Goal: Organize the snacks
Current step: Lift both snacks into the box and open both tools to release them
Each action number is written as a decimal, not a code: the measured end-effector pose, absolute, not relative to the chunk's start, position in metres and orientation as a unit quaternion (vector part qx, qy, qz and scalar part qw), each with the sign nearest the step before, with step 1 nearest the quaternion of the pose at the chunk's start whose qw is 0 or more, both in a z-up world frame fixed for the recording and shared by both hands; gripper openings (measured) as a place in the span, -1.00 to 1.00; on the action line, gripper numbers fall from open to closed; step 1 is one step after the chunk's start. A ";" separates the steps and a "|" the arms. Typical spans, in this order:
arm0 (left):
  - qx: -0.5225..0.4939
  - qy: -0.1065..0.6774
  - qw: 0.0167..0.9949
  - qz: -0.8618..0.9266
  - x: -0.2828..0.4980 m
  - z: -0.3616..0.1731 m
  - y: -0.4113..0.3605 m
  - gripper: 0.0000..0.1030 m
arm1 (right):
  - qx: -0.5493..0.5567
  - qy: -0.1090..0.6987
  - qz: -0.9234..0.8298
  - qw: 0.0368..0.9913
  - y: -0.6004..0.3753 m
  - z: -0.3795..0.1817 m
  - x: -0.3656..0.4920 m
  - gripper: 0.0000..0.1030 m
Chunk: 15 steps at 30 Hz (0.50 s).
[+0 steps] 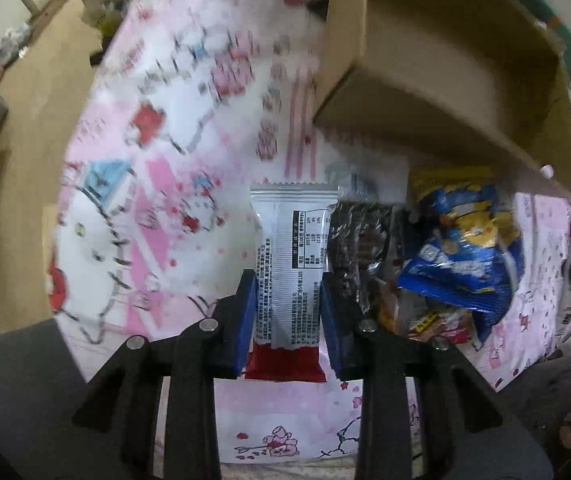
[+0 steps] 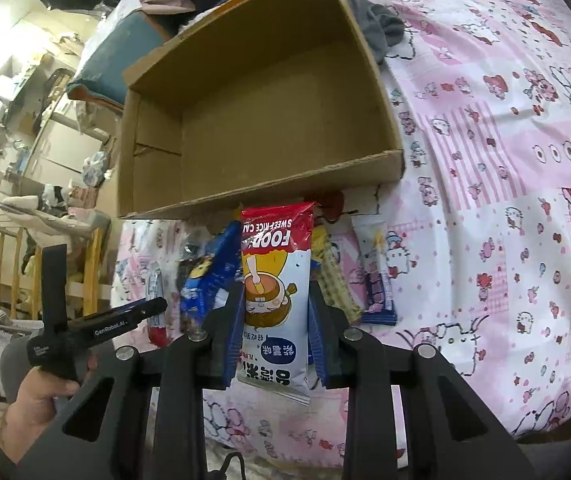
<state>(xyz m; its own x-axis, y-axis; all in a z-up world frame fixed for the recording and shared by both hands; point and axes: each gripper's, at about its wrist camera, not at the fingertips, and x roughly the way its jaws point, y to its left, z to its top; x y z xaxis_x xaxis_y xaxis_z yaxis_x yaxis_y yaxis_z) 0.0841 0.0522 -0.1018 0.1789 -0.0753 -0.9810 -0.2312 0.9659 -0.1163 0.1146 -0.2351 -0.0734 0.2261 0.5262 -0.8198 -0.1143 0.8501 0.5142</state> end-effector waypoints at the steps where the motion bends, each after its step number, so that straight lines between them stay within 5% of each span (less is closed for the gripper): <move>1: -0.119 0.631 0.765 0.050 0.083 -0.096 0.052 -0.48 | 0.180 0.583 0.216 0.762 -0.235 -0.072 0.114 -0.40; 15: -0.117 0.540 0.832 0.057 0.120 -0.020 0.058 -0.48 | 0.224 0.511 0.264 0.786 -0.217 -0.053 0.150 -0.40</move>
